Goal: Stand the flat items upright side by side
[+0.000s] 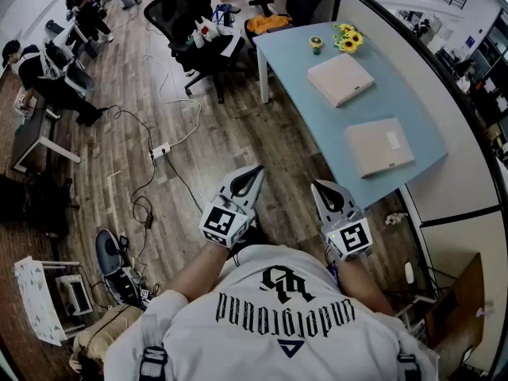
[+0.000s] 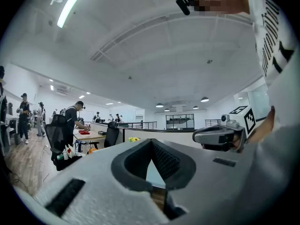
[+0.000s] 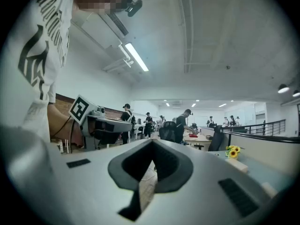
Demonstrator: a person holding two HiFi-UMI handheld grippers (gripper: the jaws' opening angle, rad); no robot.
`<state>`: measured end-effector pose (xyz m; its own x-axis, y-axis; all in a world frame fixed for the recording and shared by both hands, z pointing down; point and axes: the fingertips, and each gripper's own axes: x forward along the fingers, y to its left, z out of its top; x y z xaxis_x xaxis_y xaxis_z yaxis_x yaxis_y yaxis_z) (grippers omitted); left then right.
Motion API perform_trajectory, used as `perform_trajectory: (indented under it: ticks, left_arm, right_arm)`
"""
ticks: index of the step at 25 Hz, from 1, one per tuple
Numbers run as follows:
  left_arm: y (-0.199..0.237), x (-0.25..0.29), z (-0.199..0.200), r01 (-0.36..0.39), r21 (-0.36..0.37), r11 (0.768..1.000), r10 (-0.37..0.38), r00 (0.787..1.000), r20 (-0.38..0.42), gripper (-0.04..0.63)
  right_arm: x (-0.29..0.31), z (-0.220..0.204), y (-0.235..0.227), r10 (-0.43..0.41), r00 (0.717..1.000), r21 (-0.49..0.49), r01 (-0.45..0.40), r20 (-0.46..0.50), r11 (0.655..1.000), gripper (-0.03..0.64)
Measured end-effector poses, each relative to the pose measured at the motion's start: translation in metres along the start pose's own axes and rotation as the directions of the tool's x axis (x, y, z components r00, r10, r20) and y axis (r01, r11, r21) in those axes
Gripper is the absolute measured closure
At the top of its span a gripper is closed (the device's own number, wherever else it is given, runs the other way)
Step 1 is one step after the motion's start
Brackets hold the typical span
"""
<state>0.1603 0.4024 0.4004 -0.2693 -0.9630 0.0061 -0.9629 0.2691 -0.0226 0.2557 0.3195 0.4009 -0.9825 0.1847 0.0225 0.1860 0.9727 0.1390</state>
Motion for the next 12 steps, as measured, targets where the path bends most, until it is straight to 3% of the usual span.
perform_trajectory:
  ticks: [12]
  left_arm:
    - [0.025,0.016,-0.001,0.014,-0.012,1.000,-0.014,1.000,0.001,0.589]
  right_arm:
    - [0.027,-0.001,-0.013,-0.003,1.000,0.019,0.003,-0.003,1.000,0.612]
